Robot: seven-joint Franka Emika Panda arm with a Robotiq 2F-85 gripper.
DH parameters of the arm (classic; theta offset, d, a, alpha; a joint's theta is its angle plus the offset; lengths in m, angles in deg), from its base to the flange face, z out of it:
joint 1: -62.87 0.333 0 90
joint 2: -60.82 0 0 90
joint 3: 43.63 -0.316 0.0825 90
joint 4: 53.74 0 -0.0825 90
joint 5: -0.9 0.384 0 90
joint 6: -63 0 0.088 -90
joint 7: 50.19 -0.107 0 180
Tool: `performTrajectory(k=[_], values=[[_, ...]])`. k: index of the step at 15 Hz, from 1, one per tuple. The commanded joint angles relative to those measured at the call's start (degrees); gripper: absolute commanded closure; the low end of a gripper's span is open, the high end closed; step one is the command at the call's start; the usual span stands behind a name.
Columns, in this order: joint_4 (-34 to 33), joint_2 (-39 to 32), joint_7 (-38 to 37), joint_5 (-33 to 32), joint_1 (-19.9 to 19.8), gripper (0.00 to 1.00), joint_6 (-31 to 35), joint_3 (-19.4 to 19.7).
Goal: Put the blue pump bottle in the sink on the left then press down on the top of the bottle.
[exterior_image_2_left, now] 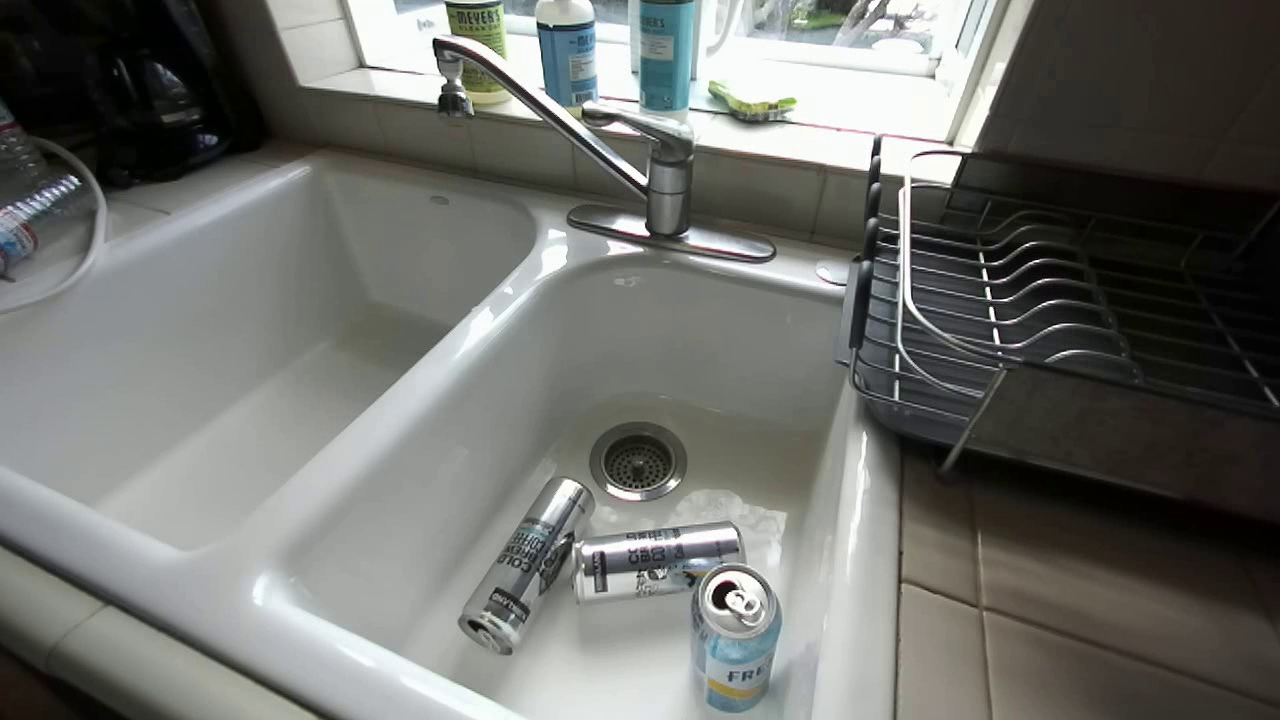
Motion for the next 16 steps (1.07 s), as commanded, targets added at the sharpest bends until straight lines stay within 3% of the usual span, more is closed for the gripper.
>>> performTrajectory(k=[1,9,12,16], values=[[-1.0,-0.6,-0.3,-0.6,1.4,0.0,-0.2,1.1],[-2.4,-2.1,1.0,-2.2,1.7,0.0,0.6,0.7],[-5.8,-4.8,6.5,-7.4,3.0,0.0,6.7,0.1],[-8.5,-8.6,11.7,-8.9,4.1,0.0,17.1,1.4]])
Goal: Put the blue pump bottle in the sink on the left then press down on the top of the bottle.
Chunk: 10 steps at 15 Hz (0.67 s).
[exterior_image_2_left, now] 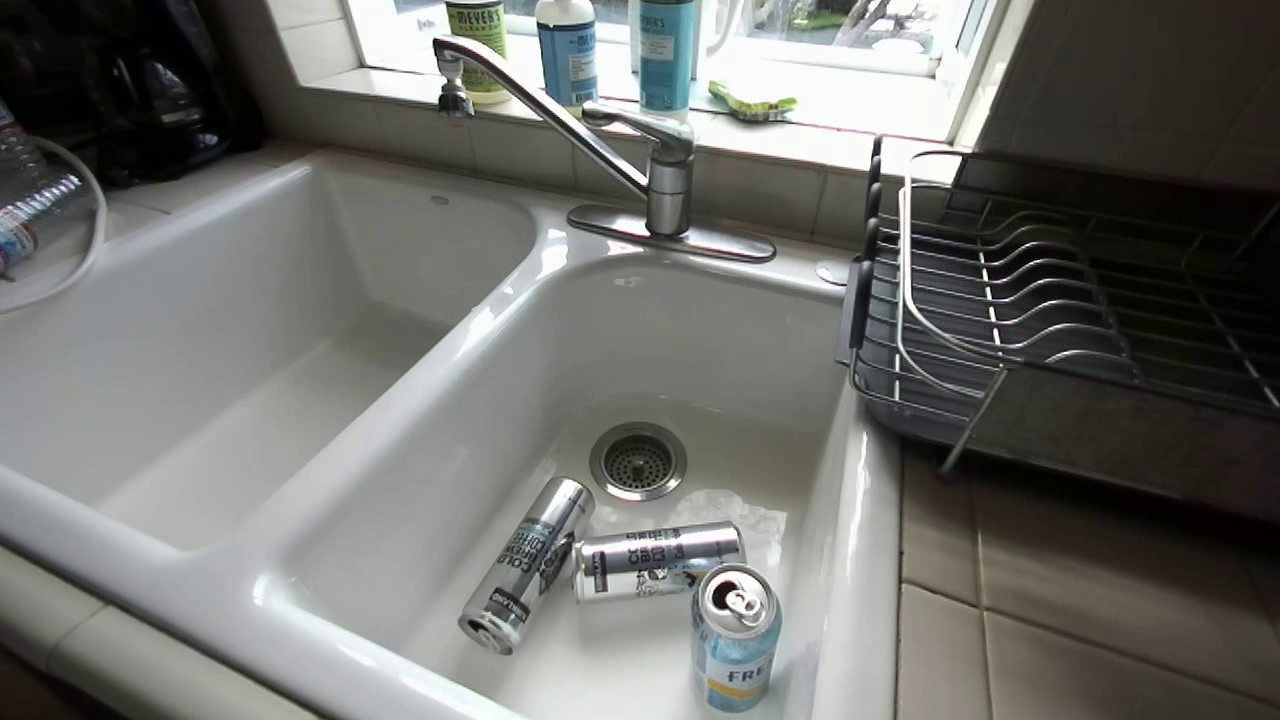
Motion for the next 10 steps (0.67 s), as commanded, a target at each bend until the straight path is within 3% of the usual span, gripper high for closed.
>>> performTrajectory(k=[1,9,10], values=[[-4.0,-5.3,4.2,-1.3,1.2,0.0,6.3,1.9],[-5.3,-7.5,4.6,-1.1,1.5,0.0,7.0,3.3],[-5.1,-8.0,6.0,-0.5,1.3,0.0,10.5,4.0]])
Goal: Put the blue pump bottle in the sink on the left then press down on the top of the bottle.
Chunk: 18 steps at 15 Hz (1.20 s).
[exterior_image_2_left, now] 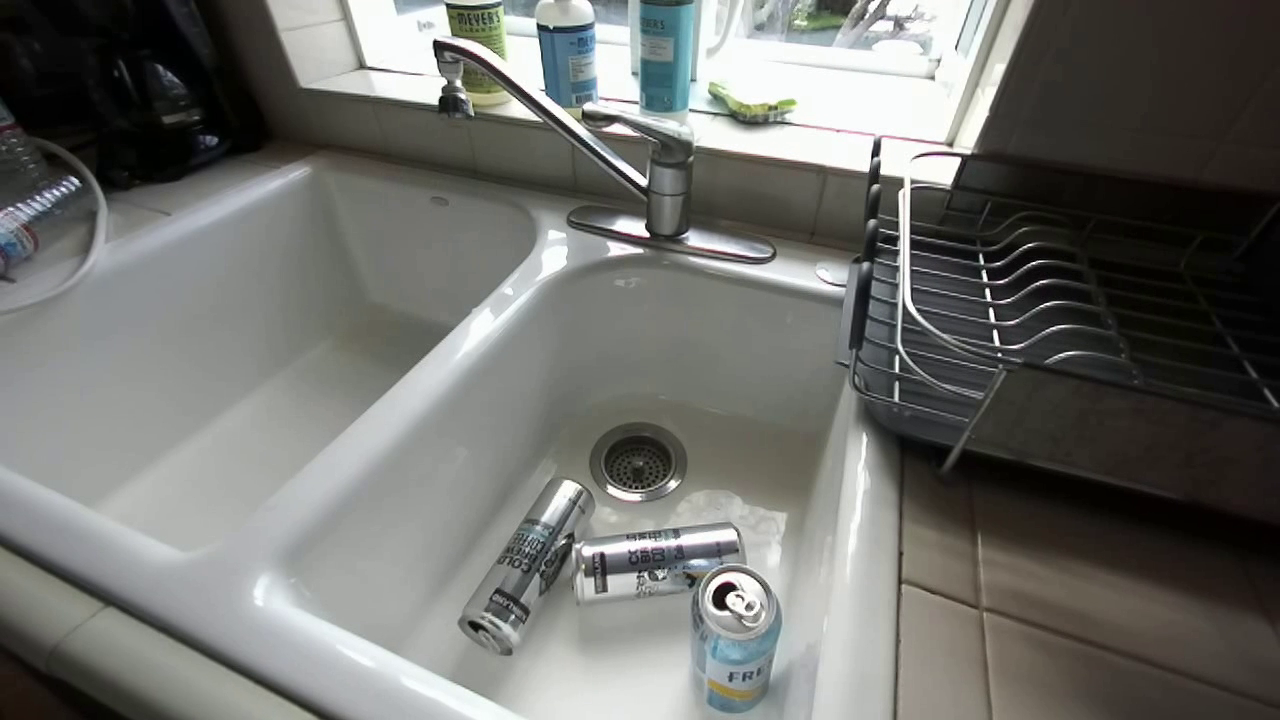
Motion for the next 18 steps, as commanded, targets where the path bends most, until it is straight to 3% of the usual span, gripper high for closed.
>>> performTrajectory(k=[1,4,7,12,18], values=[[-0.6,-2.2,3.6,0.4,1.0,0.0,6.7,2.6],[-3.0,-6.7,10.8,2.1,0.8,0.0,16.0,4.9],[-5.4,-11.1,18.0,6.3,0.8,0.0,21.2,7.0],[-9.6,-16.8,25.0,12.1,0.7,0.0,23.3,7.3],[-14.3,-22.1,25.0,11.8,0.3,0.0,26.1,7.5]])
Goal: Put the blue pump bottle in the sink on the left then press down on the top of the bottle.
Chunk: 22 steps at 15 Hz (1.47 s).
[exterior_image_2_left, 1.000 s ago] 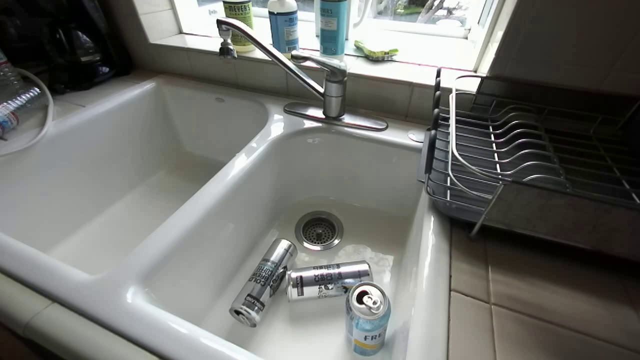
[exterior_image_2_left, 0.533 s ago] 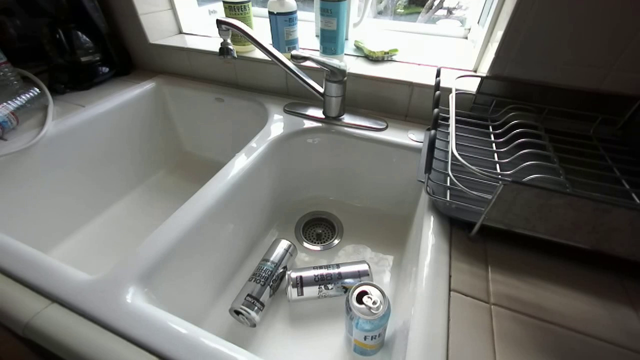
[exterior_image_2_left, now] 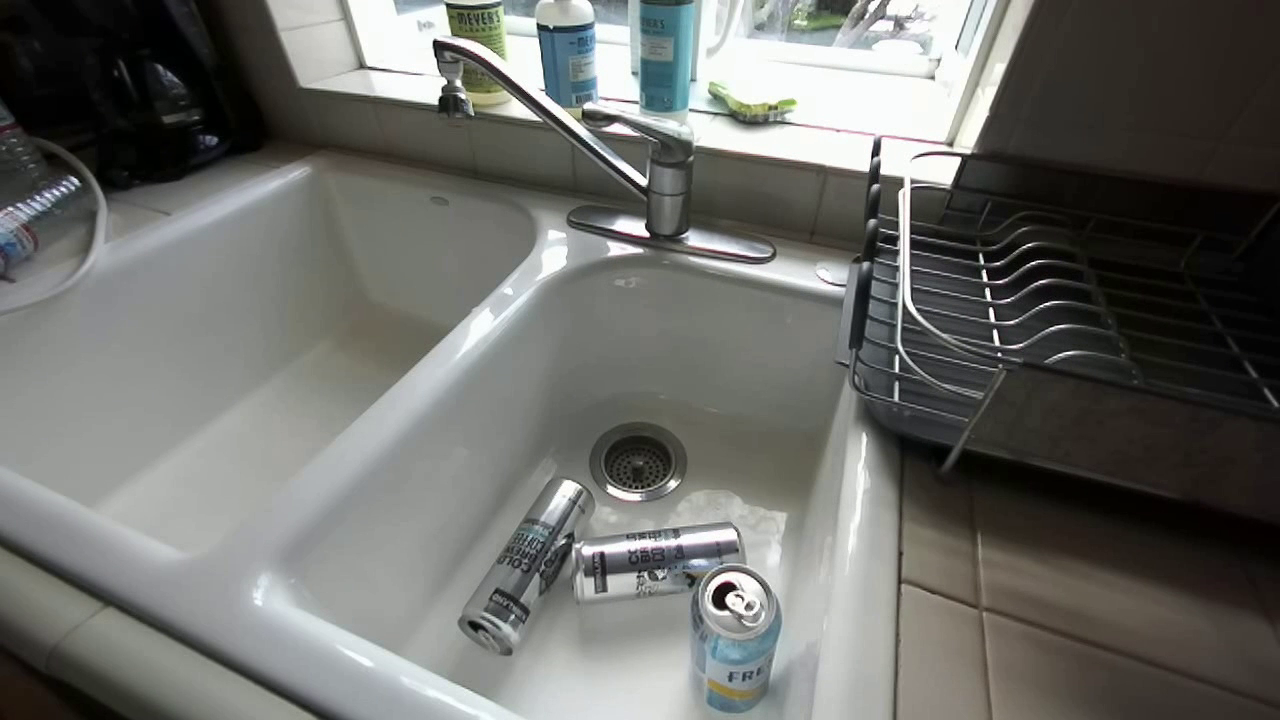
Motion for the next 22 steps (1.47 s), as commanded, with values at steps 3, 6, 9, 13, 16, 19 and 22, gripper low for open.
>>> performTrajectory(k=[3,6,9,13,16,19,22], values=[[-6.0,-6.0,1.4,0.7,0.0,0.01,2.8,0.5],[-8.5,-8.2,1.5,0.9,-0.1,0.15,2.5,0.4],[-10.3,-10.0,1.5,0.8,-0.3,0.4,2.4,0.3],[-12.3,-11.7,1.5,0.9,-0.4,0.73,2.1,0.2],[-13.5,-12.6,1.3,0.8,-0.4,0.41,1.2,0.3],[-14.0,-13.1,1.2,1.4,-0.7,0.27,0.5,0.1],[-14.5,-13.4,1.1,1.3,-0.7,0.42,-0.2,0.1]])
